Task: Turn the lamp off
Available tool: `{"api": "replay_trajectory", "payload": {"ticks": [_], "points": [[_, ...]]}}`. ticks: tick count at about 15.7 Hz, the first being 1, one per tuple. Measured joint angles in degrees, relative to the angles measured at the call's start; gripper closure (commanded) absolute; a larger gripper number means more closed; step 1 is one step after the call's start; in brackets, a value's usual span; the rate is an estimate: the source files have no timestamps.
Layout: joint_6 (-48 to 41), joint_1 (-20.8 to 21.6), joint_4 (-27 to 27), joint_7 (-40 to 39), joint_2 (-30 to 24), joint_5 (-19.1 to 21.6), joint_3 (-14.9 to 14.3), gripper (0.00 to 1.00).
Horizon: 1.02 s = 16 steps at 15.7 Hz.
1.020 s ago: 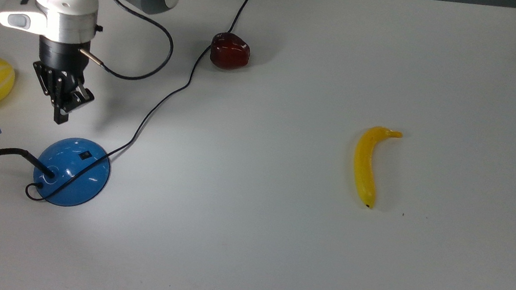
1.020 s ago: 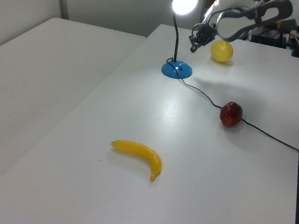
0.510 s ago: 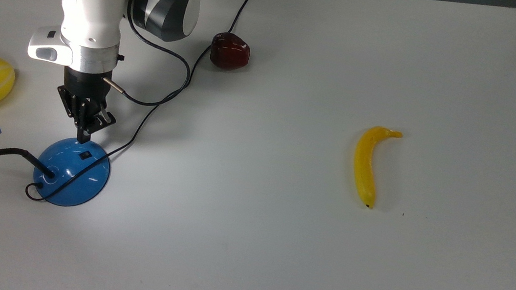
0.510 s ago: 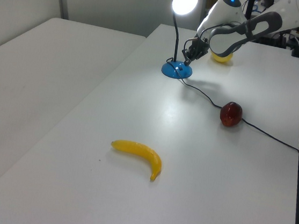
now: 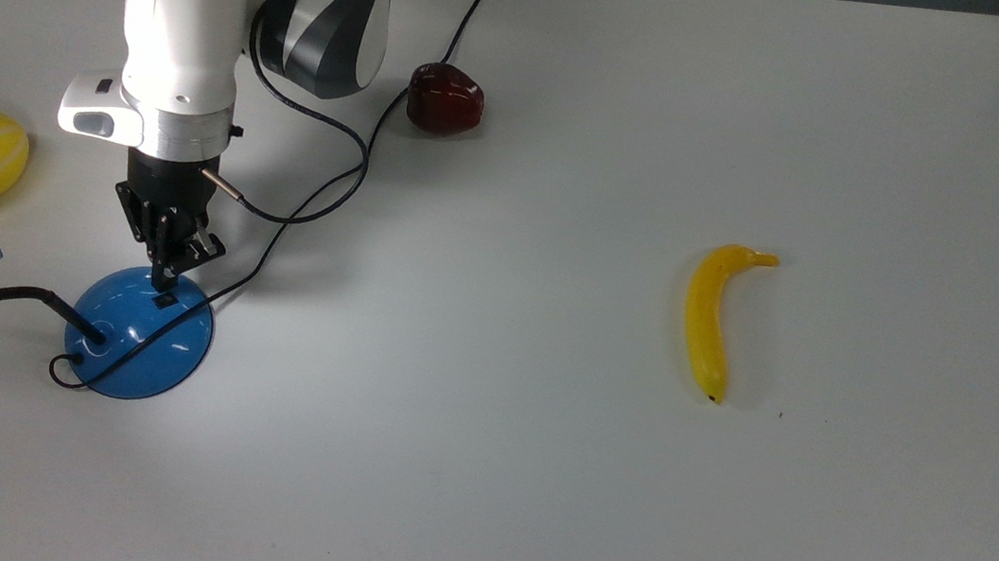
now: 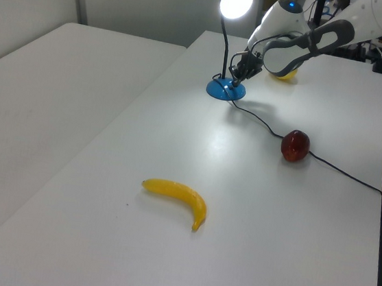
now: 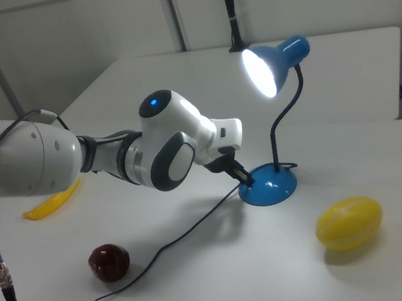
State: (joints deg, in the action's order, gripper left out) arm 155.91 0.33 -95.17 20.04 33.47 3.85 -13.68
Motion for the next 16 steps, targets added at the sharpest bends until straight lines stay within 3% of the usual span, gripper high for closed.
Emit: {"api": "replay_trajectory", "payload": {"ticks": [16], "points": [[0.09, 1.69, 0.32, 0.03, 1.62, -1.56, 0.02, 1.0]]}}
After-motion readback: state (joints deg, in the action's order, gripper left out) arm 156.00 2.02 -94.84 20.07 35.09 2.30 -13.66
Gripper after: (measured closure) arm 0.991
